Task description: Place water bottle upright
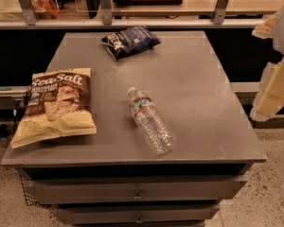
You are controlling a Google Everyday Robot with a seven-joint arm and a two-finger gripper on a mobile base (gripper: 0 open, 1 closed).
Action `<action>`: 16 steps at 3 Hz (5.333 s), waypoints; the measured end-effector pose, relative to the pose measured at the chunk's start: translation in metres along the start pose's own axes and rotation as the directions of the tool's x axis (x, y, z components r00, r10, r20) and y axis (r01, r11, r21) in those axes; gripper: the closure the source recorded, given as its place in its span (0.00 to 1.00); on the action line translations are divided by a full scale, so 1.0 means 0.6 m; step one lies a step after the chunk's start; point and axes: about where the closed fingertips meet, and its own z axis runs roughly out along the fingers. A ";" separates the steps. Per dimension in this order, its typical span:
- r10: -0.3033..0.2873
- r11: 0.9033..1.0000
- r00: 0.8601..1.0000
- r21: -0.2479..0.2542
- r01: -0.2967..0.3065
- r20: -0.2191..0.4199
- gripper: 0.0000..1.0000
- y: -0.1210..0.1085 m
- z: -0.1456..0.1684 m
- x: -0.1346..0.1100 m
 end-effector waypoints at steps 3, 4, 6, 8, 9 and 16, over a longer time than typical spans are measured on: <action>0.137 0.991 0.990 -0.002 -0.137 -0.022 0.00 -0.027 0.042 -0.093; 0.254 0.965 0.966 -0.060 -0.256 -0.036 0.00 -0.038 0.075 -0.149; 0.546 0.826 0.830 -0.098 -0.556 -0.114 0.00 -0.011 0.174 -0.205; 0.684 0.707 0.709 -0.083 -0.703 -0.172 0.00 0.026 0.249 -0.254; 0.707 0.681 0.681 -0.076 -0.729 -0.189 0.00 0.054 0.282 -0.290; 0.594 0.772 0.745 0.047 -0.634 0.302 1.00 -0.117 0.131 -0.306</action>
Offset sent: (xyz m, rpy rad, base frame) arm 0.0354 0.0516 -0.0044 0.0410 0.0295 -0.1717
